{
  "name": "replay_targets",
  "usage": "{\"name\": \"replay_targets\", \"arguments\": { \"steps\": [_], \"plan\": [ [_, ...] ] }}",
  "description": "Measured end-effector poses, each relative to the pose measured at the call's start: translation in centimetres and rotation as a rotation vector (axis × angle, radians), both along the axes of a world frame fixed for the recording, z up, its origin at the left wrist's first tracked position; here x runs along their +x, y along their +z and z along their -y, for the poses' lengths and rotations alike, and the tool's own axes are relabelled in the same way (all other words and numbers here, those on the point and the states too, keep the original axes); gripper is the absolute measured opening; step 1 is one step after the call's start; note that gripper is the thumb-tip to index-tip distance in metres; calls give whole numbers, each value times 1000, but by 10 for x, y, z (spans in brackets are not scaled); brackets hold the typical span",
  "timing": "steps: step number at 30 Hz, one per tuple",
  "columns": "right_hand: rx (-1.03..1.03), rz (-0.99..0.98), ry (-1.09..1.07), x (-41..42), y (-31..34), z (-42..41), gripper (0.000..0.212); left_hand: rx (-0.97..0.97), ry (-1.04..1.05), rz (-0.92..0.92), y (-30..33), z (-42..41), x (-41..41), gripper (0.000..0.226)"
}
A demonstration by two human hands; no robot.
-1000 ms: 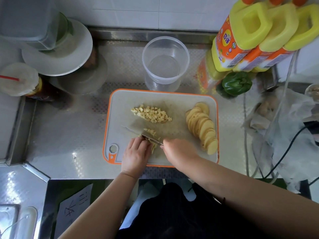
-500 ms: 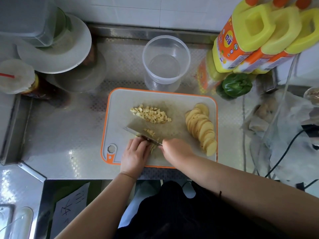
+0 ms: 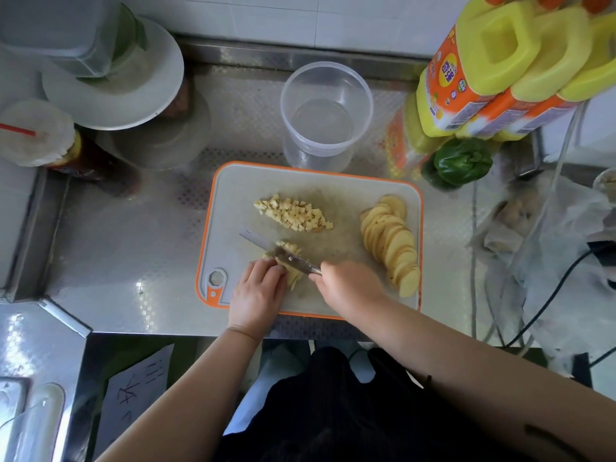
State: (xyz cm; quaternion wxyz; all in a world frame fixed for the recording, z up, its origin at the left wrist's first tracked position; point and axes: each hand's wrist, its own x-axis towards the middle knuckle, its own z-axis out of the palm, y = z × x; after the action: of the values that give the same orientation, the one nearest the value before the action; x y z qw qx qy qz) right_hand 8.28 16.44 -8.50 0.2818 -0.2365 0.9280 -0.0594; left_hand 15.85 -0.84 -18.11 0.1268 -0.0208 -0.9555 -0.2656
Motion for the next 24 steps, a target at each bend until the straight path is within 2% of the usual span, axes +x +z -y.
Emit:
{"name": "replay_targets", "arguments": {
  "steps": [7, 15, 21, 24],
  "plan": [
    [95, 8, 89, 3, 4, 6, 34, 20, 17, 14, -4, -3, 1, 29],
    [120, 82, 65, -1, -4, 15, 20, 28, 45, -17, -6, -7, 2, 25],
    [79, 91, 33, 0, -9, 15, 33, 31, 53, -12, -9, -8, 2, 22],
    [51, 137, -80, -2, -12, 11, 33, 30, 48, -5, -8, -8, 2, 24]
  ]
}}
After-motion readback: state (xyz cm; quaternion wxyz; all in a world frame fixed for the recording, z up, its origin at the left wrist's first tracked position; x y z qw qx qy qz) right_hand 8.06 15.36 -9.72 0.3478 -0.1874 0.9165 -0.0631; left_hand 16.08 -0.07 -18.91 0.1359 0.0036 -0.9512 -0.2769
